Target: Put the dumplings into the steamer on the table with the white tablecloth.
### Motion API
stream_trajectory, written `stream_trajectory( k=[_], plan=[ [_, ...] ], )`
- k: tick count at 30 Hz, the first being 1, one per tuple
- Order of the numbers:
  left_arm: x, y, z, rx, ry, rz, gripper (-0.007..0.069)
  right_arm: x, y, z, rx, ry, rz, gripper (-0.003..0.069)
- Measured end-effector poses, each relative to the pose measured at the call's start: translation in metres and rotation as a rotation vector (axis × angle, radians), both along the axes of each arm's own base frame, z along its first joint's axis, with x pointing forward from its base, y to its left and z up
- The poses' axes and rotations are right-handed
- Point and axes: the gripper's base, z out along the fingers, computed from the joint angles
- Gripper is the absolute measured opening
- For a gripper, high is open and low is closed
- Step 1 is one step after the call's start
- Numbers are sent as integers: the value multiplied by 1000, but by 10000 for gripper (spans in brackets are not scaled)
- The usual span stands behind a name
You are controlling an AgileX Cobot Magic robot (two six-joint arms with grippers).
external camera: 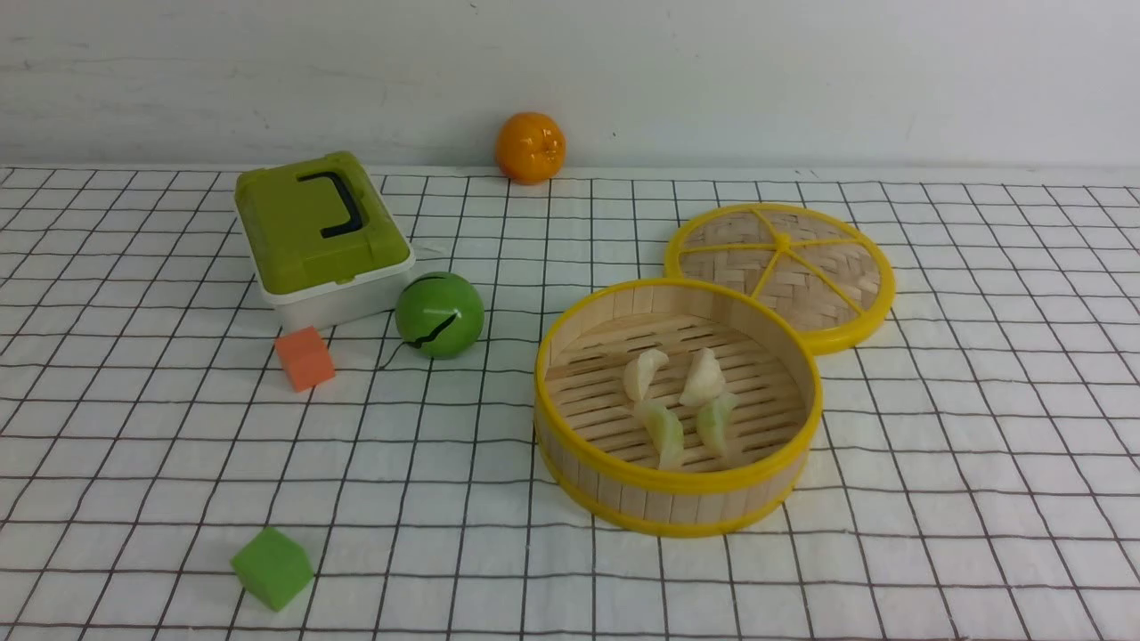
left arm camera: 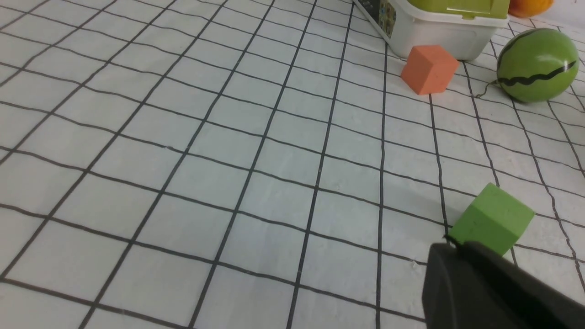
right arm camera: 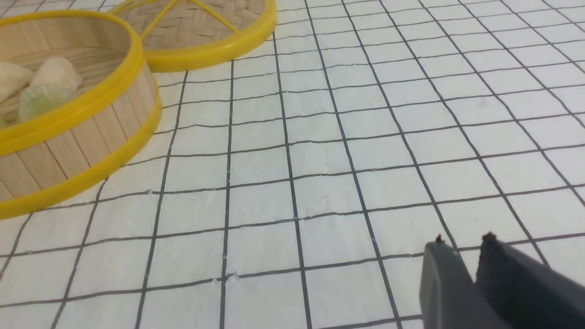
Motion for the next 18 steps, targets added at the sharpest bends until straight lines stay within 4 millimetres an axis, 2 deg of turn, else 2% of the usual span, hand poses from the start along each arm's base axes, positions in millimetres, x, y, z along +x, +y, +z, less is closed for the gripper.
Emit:
stream_trajectory(
  k=[18],
  plan=[
    [0,0,0,-2,0,0,-11,0,0,0,0,0,0,140]
  ],
)
